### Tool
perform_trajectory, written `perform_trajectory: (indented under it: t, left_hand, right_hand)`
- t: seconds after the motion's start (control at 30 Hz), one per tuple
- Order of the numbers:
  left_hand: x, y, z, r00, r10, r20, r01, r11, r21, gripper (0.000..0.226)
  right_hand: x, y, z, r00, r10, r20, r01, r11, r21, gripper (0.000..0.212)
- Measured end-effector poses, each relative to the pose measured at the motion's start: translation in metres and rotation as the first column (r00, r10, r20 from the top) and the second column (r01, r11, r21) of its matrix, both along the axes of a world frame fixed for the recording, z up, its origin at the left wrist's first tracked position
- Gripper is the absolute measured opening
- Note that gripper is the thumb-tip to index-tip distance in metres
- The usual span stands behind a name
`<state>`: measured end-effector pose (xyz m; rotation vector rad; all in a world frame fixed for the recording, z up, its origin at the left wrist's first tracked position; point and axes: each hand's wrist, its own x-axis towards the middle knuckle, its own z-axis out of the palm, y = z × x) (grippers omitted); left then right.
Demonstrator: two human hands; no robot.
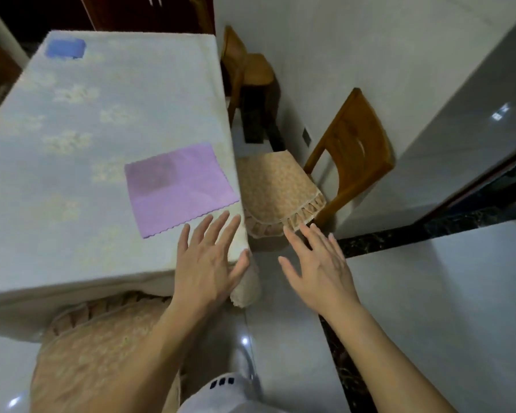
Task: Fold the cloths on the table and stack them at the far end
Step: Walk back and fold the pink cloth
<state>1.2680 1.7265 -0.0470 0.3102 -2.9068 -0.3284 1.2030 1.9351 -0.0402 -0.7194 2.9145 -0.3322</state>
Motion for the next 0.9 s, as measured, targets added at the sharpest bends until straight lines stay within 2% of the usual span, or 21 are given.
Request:
perform_trajectory:
  t: [0.6,0.9]
  left_hand:
    - [-0.068,-0.096,-0.014,0.946,0.311,0.091,-0.309,0.95,-0.033,0.066]
    - [-0.132,-0.125,-0.015,0.881,0.46,0.107,-0.456,0.888,-0.067,0.065]
  right_hand:
    - [-0.142,-0.113,-0.008,0.966,0.257,0.029,-0.255,0.965,-0.052,0.062]
    - [-0.237,-0.167,-0.02,0.899,0.438,0.025,-0.436,0.898,-0.052,0.066]
